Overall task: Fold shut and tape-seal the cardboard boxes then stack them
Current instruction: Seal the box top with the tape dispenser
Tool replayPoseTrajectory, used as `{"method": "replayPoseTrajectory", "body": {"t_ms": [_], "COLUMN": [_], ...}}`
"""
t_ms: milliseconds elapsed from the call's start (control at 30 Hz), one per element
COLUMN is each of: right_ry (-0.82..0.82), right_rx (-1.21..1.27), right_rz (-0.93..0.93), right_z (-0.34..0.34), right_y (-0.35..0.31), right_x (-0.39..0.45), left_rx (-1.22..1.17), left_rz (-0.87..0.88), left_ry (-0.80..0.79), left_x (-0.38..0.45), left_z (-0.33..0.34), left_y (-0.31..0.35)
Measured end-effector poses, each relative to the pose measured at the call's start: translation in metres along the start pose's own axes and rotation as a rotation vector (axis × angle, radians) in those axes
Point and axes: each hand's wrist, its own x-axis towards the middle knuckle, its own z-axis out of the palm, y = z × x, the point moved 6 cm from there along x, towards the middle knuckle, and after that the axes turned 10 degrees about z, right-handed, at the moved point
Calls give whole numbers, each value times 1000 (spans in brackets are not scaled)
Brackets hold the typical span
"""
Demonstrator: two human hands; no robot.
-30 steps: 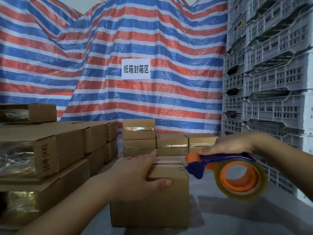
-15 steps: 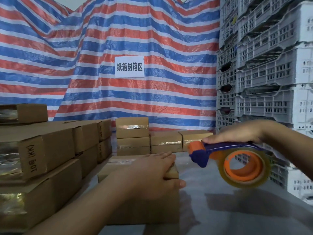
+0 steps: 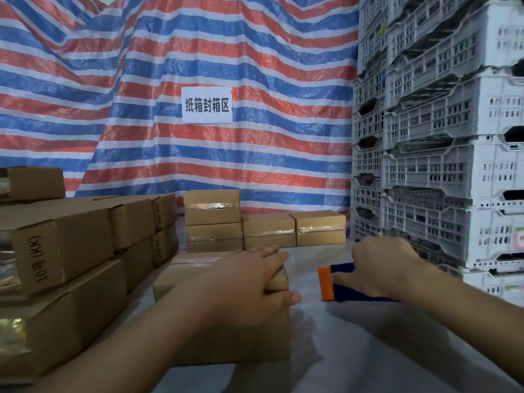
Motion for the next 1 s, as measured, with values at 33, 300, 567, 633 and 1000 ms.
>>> {"method": "replayPoseTrajectory", "body": {"t_ms": [33, 300, 567, 633, 1000], "right_ry": [16, -45, 20, -196, -504], "right_rx": [43, 93, 1125, 1422, 1508], "right_rz": [55, 227, 139, 91, 108], "right_z": [8, 54, -35, -47, -32], "right_y": [5, 23, -28, -60, -123], "right_x": [-3, -22, -36, -38, -30], "left_rx": [0, -17, -30, -57, -703], "left_rz": [-1, 7, 6, 4, -175], "left_ry": [3, 9, 27, 48, 450], "left_x": [0, -1, -1, -2, -33], "left_z": [0, -1, -3, -6, -27], "left_y": [0, 1, 1, 0, -67]}}
